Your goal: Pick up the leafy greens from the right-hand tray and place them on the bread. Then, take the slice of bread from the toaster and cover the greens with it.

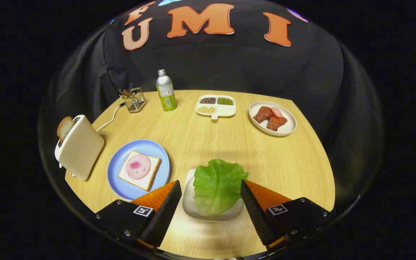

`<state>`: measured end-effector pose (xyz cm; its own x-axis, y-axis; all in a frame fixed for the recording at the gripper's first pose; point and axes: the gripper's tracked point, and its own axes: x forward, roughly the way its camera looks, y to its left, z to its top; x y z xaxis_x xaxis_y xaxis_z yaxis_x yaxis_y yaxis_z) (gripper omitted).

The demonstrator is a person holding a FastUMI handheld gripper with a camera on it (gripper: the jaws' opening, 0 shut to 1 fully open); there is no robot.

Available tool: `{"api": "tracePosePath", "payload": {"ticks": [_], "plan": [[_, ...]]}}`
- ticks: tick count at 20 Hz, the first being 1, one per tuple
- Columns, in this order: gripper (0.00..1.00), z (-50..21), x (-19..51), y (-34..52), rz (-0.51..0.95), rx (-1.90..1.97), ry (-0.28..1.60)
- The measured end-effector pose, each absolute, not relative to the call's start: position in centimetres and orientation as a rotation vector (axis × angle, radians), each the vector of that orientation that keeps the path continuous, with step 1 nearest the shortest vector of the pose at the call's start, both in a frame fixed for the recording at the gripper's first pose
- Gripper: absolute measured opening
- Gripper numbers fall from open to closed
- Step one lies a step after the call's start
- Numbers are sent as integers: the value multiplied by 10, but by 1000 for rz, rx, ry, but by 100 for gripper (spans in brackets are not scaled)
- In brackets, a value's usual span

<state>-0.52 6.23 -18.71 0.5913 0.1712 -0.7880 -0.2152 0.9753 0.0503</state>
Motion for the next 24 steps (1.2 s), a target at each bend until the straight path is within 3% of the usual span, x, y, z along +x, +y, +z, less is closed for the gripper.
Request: {"api": "tracePosePath", "payload": {"ticks": [10, 15, 24], "plan": [[94, -246, 3, 67, 167, -130, 1097], [85, -273, 2, 58, 106, -91, 1195], [58, -283, 0, 61, 103, -25, 1242]]}}
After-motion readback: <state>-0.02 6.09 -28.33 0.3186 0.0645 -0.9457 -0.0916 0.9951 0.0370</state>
